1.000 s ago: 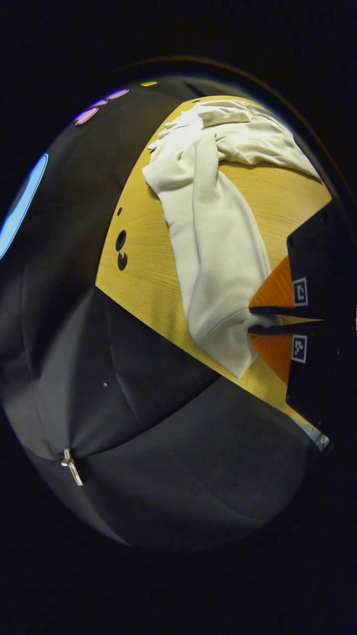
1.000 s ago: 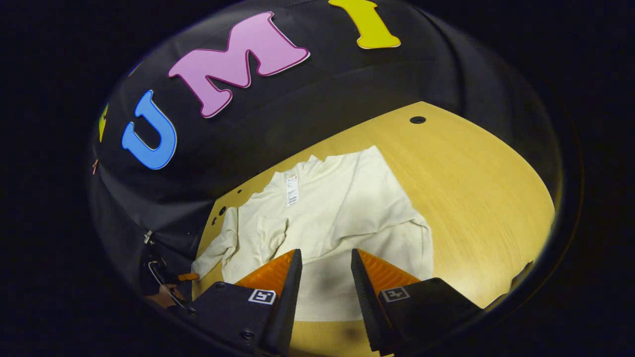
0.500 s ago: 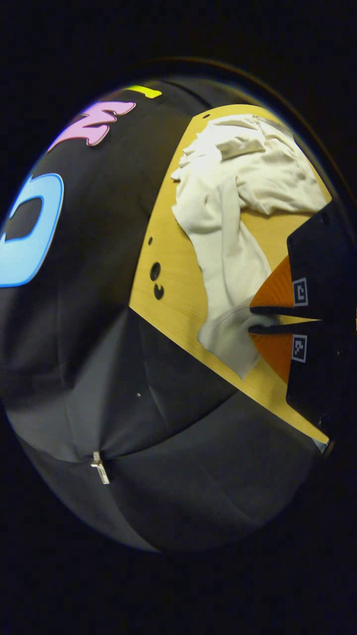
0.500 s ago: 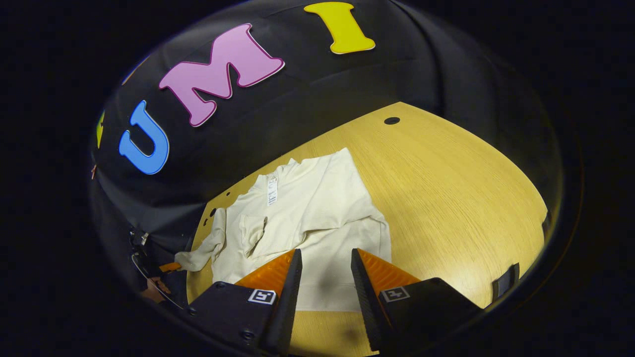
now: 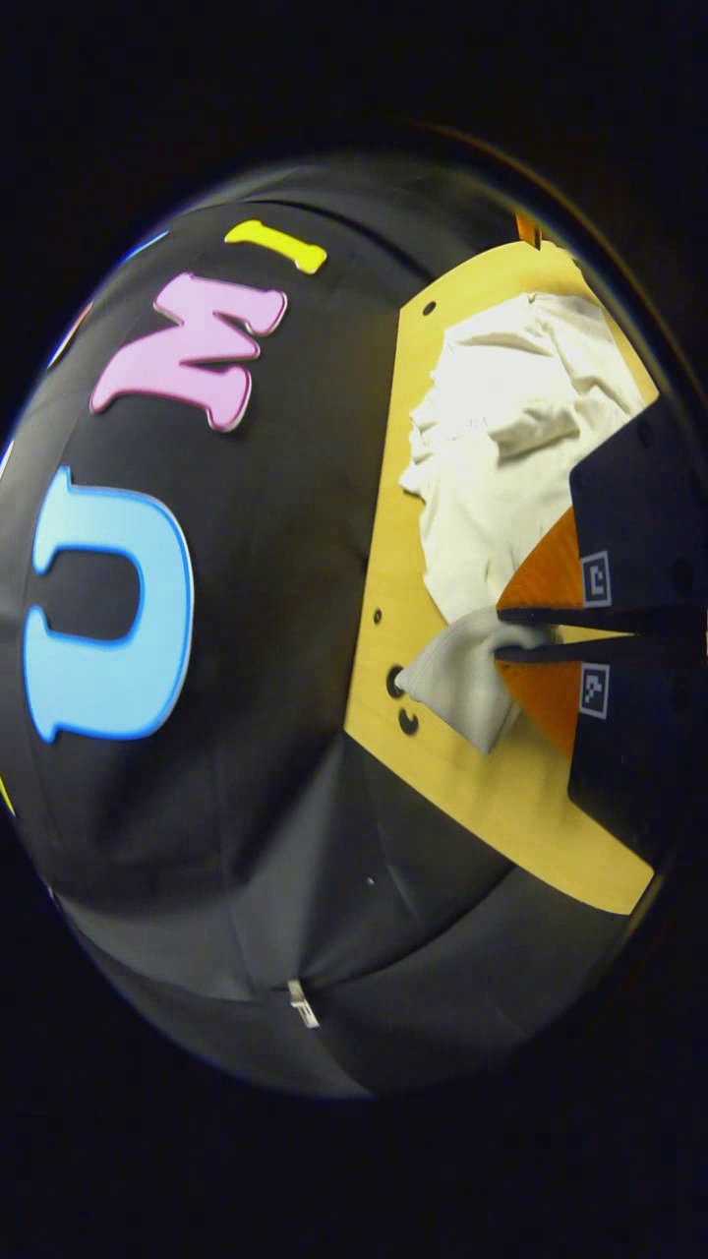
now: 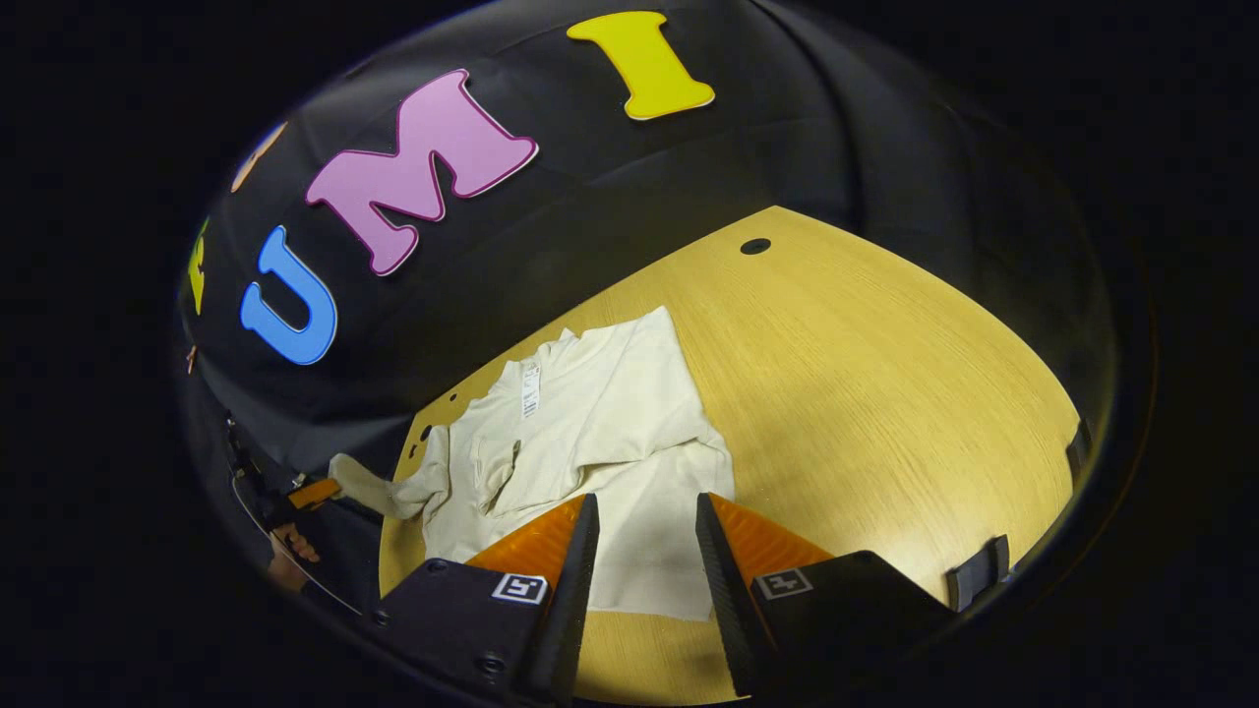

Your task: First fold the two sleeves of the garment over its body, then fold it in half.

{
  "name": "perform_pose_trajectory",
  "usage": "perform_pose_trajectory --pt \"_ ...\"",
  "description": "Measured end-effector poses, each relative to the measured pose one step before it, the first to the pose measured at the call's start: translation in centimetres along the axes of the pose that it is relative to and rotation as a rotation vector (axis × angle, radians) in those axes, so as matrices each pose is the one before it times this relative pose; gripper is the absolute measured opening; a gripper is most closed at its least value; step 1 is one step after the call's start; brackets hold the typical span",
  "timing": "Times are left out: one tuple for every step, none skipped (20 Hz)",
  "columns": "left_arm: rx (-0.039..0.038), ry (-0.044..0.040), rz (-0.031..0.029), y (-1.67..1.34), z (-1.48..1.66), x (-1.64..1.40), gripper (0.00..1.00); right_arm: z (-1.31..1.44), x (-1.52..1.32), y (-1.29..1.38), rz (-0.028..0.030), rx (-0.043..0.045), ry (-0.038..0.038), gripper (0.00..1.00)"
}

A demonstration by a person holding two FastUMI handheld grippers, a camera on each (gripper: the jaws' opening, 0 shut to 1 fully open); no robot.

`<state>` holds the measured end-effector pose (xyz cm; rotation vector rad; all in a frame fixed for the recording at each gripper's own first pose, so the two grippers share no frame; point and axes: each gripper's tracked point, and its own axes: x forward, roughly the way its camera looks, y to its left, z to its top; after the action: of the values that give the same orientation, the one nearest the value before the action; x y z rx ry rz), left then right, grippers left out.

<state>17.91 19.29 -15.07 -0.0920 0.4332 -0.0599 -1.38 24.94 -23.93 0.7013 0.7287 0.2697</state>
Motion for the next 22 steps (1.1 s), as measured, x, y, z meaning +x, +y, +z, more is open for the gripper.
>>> perform_pose_trajectory --pt "0.00901 -0.01254 -0.02624 -2.079 0.569 -0.059 0.06 0.05 -0.256 -0.523 -0.00005 0.00515 -0.00058 0.61" --pt "0.00518 -0.00907 -0.02885 -1.963 0.514 -0.046 0.02 0.141 -0.162 -0.342 -0.00143 0.00338 -0.00045 0.61" --pt "0.00441 -0.01093 -0.02803 -1.995 0.522 0.032 0.06 0.129 -0.186 -0.466 0.00142 0.00408 -0.00041 0.61" --pt "0.00516 -0.005 -0.02768 -1.967 0.434 0.03 0.06 0.092 -0.267 -0.357 0.00021 0.00334 -0.00044 0.61" --pt "0.00694 -0.00795 -0.02604 -1.872 0.364 0.272 0.06 0.061 -0.234 -0.402 -0.00076 0.00309 0.00031 0.61" --pt "0.01149 -0.00297 -0.02578 -1.907 0.31 0.23 0.06 0.114 -0.187 -0.509 -0.00095 0.00509 -0.00104 0.61" --pt "0.01405 -0.00169 -0.02205 -1.656 0.014 0.375 0.06 0.125 -0.184 -0.403 -0.00012 0.00723 -0.00101 0.61" --pt "0.0132 0.00431 -0.02044 -1.715 -0.153 0.189 0.06 -0.025 -0.257 -0.46 -0.00164 0.00693 0.00057 0.61" --pt "0.00939 0.00389 -0.0219 -1.625 -0.25 0.393 0.06 -0.005 -0.271 -0.549 -0.00215 0.00652 0.00147 0.61" --pt "0.00881 0.00313 -0.02378 -1.822 -0.141 0.381 0.06 -0.09 -0.186 -0.417 -0.00125 0.00582 0.00194 0.61" --pt "0.01081 0.00922 -0.02589 -1.836 -0.412 0.361 0.06 0.006 -0.222 -0.437 -0.00033 0.00508 0.00288 0.61" --pt "0.01425 0.00777 -0.02481 -1.708 -0.4 0.466 0.07 -0.118 -0.246 -0.346 0.00332 0.00318 0.00319 0.61" --pt "0.01958 0.01557 -0.02212 -1.7 -0.591 0.574 0.06 -0.12 -0.211 -0.301 0.00269 0.00199 0.00198 0.61" --pt "0.02179 0.01649 -0.02179 -1.64 -0.768 0.426 0.06 -0.085 -0.169 -0.22 0.00282 0.00274 0.00238 0.61" --pt "0.01946 0.0143 -0.02148 -1.613 -0.719 1.01 0.06 -0.159 -0.084 -0.135 0.00143 0.00413 0.00214 0.61" --pt "0.01485 0.02058 -0.01954 -1.433 -0.887 0.83 0.06 -0.139 -0.166 -0.229 0.00134 0.00331 0.00174 0.61" --pt "0.01371 0.01984 -0.01547 -1.171 -0.848 1.024 0.06 -0.124 -0.237 -0.192 0.00028 0.00199 0.00305 0.61" --pt "0.01541 0.02317 -0.01286 -1.175 -0.95 0.903 0.06 -0.242 -0.14 -0.116 0.00193 0.00006 0.00253 0.61" --pt "0.01529 0.02249 -0.00959 -0.964 -0.872 1.076 0.06 -0.162 -0.082 -0.093 -0.00026 -0.00249 0.00088 0.61" --pt "0.01696 0.02392 -0.00761 -0.879 -0.788 0.917 0.06 -0.162 -0.084 -0.081 -0.00094 -0.00406 0.0017 0.61" --pt "0.0168 0.02382 -0.00614 -0.718 -0.932 0.919 0.06 -0.169 -0.14 -0.127 -0.00152 -0.00164 0.00321 0.62" --pt "0.01742 0.02052 -0.00529 -0.695 -0.758 0.888 0.06 -0.397 0.109 0.094 0.00082 0.00162 0.00438 0.61"
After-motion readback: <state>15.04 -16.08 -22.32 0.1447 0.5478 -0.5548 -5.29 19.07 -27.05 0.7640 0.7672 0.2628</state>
